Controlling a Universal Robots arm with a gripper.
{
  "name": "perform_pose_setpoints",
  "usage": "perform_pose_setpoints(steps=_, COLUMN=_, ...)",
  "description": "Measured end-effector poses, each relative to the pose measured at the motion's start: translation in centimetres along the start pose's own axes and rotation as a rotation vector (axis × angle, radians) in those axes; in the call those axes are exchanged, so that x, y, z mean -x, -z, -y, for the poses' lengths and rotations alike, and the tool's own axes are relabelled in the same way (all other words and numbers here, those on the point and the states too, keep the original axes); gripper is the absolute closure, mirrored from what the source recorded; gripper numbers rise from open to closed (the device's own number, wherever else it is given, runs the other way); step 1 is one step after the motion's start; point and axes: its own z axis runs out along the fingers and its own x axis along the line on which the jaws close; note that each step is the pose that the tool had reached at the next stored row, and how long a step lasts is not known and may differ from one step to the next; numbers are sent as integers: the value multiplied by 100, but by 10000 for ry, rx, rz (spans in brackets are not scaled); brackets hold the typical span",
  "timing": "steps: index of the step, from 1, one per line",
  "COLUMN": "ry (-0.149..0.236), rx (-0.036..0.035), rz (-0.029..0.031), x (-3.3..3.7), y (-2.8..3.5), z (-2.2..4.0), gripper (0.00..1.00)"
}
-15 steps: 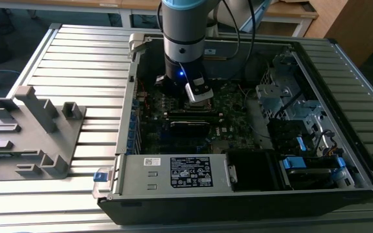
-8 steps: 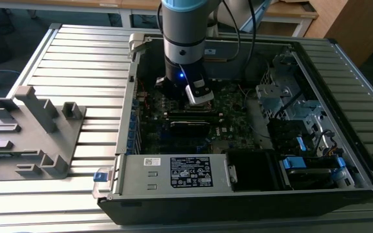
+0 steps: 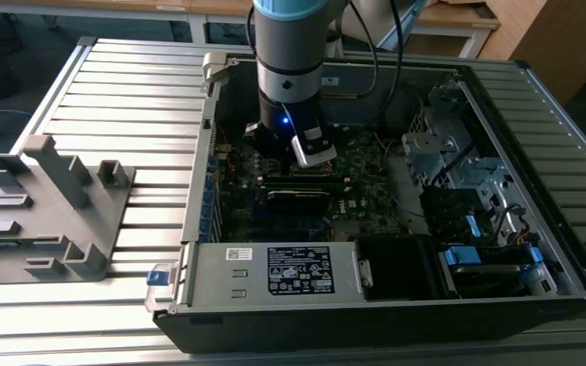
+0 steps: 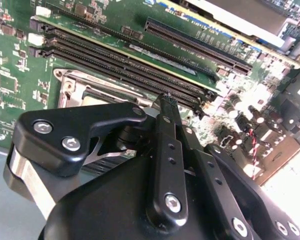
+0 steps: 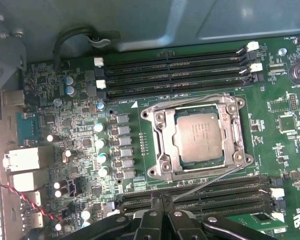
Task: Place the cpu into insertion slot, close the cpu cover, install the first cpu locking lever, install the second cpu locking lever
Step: 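Install the second cpu locking lever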
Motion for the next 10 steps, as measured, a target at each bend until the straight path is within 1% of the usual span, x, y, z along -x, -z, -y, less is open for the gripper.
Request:
perform_pose_setpoints(steps=5, ry=1, rx=2, rz=2, x=-2, y=-4, z=2, gripper=90)
perform_pose_setpoints(steps=8, ry=0, rx=1, rz=1, x=-25, y=-31, z=7, gripper=90)
perform_pose_setpoints(steps=10, ry=-1, rx=15, rz=1, x=-38, y=-49, z=10, gripper=90)
